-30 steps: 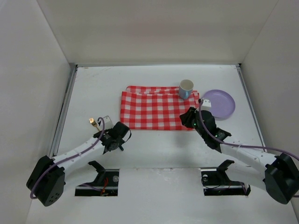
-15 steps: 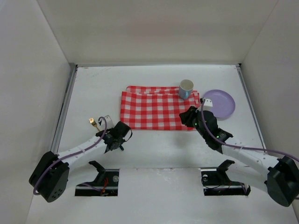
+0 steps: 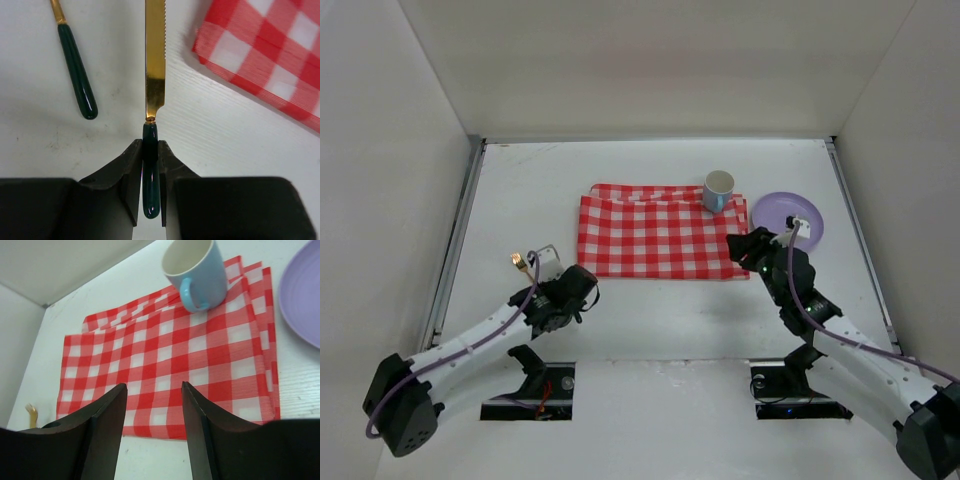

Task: Set the dinner table for one person

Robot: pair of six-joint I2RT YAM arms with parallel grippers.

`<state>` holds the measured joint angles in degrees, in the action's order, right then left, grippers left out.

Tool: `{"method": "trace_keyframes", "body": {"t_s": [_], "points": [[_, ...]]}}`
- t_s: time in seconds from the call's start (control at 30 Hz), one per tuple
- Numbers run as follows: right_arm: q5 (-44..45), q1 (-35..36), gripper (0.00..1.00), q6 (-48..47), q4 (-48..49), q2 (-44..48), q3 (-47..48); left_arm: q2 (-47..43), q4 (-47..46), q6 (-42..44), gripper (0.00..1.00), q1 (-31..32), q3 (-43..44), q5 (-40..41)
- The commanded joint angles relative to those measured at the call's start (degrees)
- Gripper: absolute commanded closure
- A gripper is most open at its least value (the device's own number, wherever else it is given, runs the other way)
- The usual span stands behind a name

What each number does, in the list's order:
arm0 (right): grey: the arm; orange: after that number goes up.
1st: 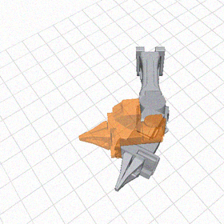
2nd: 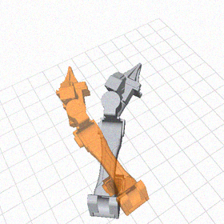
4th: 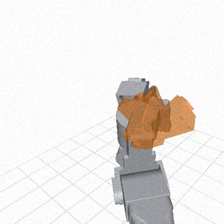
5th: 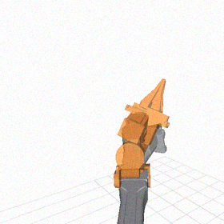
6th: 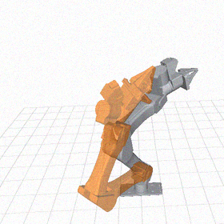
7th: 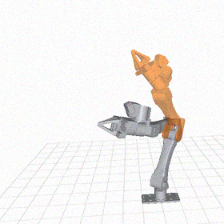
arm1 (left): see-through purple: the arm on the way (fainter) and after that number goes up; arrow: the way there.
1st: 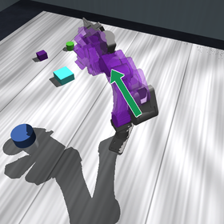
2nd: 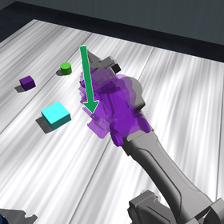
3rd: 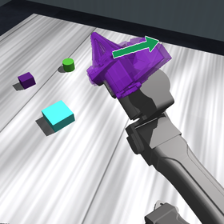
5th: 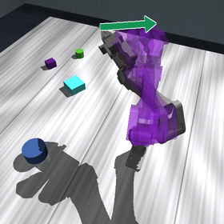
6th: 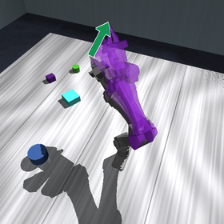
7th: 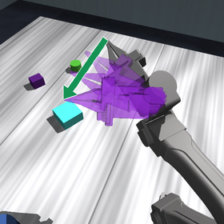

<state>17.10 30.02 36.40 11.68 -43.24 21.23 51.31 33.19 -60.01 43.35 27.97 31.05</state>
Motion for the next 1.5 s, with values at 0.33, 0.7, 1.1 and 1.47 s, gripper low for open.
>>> {"method": "trace_keyframes", "body": {"t_s": [0.33,0.7,1.1,1.47], "points": [[0.12,-4.75,0.45,3.24,1.76,-2.11,-0.75,18.63,-21.55,14.38,1.0,11.8,22.2,-0.7],[0.47,-5.72,0.45,3.32,1.76,-3.25,-0.93,48.52,-39.95,14.84,1.0,8.55,41.63,-14.6],[0.21,-6.16,0.44,3.76,2.29,-4.92,-0.84,58.81,-48.04,12.73,1.0,8.19,46.74,-18.22],[0.21,-6.25,0.44,3.76,2.29,-4.22,-1.11,64.09,-48.04,8.33,0.99,7.58,48.68,-18.04]]}}
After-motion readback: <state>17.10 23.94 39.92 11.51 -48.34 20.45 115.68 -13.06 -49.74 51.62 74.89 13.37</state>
